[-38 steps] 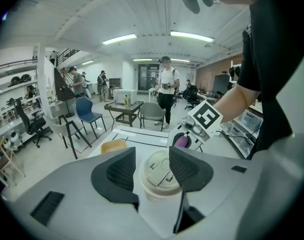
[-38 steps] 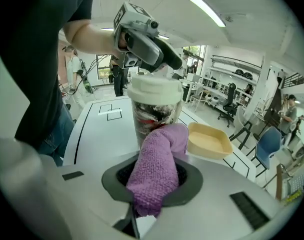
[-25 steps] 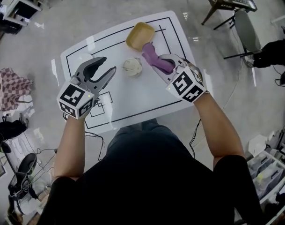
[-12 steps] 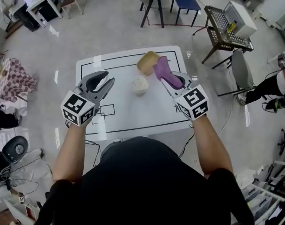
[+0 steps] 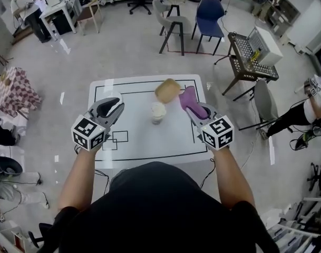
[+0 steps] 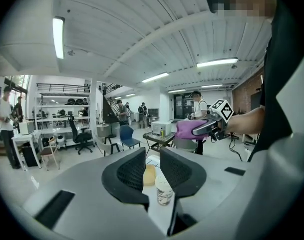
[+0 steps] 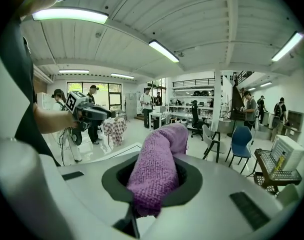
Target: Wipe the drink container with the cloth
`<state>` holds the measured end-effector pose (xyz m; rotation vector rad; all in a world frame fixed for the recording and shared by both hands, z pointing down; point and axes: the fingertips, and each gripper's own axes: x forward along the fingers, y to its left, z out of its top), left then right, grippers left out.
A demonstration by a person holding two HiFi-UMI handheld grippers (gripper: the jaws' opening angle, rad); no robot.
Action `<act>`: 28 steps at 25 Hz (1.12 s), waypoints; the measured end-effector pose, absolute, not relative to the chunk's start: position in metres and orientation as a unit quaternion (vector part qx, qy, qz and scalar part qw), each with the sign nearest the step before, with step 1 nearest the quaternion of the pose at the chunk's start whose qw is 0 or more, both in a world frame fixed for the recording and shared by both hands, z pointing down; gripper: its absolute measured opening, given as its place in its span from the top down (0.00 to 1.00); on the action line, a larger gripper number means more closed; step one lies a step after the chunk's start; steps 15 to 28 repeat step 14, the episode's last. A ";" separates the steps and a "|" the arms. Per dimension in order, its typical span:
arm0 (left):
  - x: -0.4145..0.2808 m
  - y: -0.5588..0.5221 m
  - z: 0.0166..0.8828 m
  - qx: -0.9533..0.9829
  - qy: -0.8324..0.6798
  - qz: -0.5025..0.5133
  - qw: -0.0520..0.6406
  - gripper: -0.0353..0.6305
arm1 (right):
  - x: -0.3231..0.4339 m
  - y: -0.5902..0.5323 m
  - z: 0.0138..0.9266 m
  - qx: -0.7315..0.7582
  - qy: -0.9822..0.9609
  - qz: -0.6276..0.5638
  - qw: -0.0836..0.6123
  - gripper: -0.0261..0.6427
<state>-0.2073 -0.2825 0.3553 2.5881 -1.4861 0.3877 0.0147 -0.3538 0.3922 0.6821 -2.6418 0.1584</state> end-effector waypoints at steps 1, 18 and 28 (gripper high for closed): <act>-0.206 -0.282 0.357 0.859 -0.491 0.132 0.067 0.79 | 0.019 -0.357 0.391 0.249 -0.946 0.058 0.201 0.84; -0.202 -0.260 0.332 0.863 -0.486 0.129 0.056 0.80 | 0.027 -0.345 0.362 0.264 -0.946 0.068 0.174 0.84; -0.202 -0.260 0.332 0.863 -0.486 0.129 0.056 0.80 | 0.027 -0.345 0.362 0.264 -0.946 0.068 0.174 0.84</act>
